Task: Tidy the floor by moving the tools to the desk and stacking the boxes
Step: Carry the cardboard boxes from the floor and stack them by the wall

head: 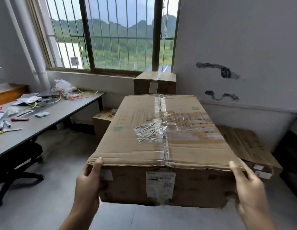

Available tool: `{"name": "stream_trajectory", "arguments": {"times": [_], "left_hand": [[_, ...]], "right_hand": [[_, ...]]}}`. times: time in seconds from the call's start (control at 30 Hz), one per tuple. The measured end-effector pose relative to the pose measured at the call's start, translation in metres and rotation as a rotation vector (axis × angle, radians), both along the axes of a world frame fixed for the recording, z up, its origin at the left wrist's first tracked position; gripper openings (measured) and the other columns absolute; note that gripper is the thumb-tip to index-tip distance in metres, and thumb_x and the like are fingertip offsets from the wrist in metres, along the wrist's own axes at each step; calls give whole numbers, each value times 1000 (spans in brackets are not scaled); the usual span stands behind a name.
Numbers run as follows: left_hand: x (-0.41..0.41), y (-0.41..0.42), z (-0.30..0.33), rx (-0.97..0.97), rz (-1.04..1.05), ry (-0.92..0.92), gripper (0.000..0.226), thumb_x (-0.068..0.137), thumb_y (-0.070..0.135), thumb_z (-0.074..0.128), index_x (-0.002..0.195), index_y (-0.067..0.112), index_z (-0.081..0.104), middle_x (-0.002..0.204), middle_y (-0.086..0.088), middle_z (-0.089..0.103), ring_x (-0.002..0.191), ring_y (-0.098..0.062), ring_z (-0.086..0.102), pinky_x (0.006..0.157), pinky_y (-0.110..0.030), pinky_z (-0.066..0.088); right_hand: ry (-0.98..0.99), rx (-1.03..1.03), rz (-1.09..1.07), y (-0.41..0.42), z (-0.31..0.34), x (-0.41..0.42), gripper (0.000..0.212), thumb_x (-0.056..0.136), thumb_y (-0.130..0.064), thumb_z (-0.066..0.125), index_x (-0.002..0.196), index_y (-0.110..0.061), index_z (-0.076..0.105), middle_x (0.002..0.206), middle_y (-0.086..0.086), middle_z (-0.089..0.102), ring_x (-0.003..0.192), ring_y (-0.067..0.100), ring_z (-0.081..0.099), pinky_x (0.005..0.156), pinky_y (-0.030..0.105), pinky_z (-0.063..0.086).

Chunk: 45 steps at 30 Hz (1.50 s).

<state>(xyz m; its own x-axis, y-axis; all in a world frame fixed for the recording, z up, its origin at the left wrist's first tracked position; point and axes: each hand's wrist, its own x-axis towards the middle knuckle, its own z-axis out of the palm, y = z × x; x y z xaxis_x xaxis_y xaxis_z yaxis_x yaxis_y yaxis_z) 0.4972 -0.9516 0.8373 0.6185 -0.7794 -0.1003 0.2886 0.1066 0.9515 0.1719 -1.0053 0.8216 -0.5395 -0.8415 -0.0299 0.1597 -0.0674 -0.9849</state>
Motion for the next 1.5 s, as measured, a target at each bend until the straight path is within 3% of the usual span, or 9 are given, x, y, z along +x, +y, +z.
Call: {"name": "stream_trajectory", "arguments": {"times": [0.17, 0.3, 0.43, 0.57, 0.73, 0.93, 1.17, 1.33, 1.5], "left_hand": [[3, -150, 27, -117, 37, 29, 10, 93, 24, 55, 90, 19, 63, 77, -3, 63, 57, -13, 58, 49, -29, 49], [27, -263, 69, -199, 52, -14, 12, 94, 25, 53, 87, 20, 63, 59, 8, 64, 47, -5, 57, 45, -26, 51], [61, -378, 111, -283, -24, -57, 14, 91, 33, 58, 92, 22, 64, 87, -4, 67, 68, -16, 62, 62, -35, 53], [92, -506, 135, -318, -60, -46, 12, 91, 30, 57, 97, 20, 60, 69, 0, 59, 37, -6, 51, 33, -21, 43], [130, -662, 149, -262, -201, -43, 18, 94, 27, 53, 104, 12, 55, 76, -6, 57, 45, -11, 55, 30, -13, 37], [146, -810, 163, -146, -353, -202, 26, 96, 40, 47, 111, 20, 53, 72, -4, 56, 43, -16, 52, 28, -23, 40], [148, -915, 163, -116, -434, -159, 43, 94, 46, 46, 127, 17, 47, 93, -5, 63, 73, -25, 59, 59, -37, 49], [149, -955, 156, -130, -418, -77, 44, 94, 45, 50, 130, 21, 47, 106, -8, 65, 82, -24, 64, 62, -44, 53], [146, -974, 154, -142, -394, -38, 37, 95, 41, 49, 126, 20, 51, 100, -6, 65, 76, -21, 63, 46, -37, 53]], "right_hand": [[141, -74, 2, -153, 46, 2, 51, 61, -66, 66, 108, -46, 64, 116, 2, 67, 105, 25, 63, 65, 42, 58], [167, -158, 40, -271, 94, 22, 62, 70, -56, 70, 126, -31, 59, 121, 4, 64, 107, 25, 62, 87, 52, 53], [213, -218, 47, -389, 134, 52, 83, 52, -75, 68, 125, -36, 56, 125, 2, 62, 113, 30, 59, 95, 55, 47], [225, -260, 0, -504, 160, 77, 85, 51, -72, 55, 128, -34, 53, 129, 6, 59, 114, 40, 57, 69, 39, 49], [203, -241, -22, -635, 168, 103, 52, 87, -41, 58, 134, -20, 50, 132, 10, 55, 119, 30, 52, 100, 51, 44], [167, -70, -81, -753, 158, 115, 40, 95, -38, 51, 130, -20, 51, 126, 14, 56, 112, 32, 54, 89, 44, 46], [195, -49, -57, -849, 174, 115, 35, 96, -39, 50, 125, -21, 53, 125, 10, 55, 115, 31, 53, 92, 48, 49], [180, -48, 20, -892, 169, 107, 27, 95, -41, 49, 117, -26, 53, 110, 9, 57, 79, 25, 55, 34, 25, 45], [171, -76, 47, -916, 169, 103, 22, 98, -39, 45, 113, -25, 51, 91, 5, 56, 53, 19, 51, 32, 20, 39]]}}
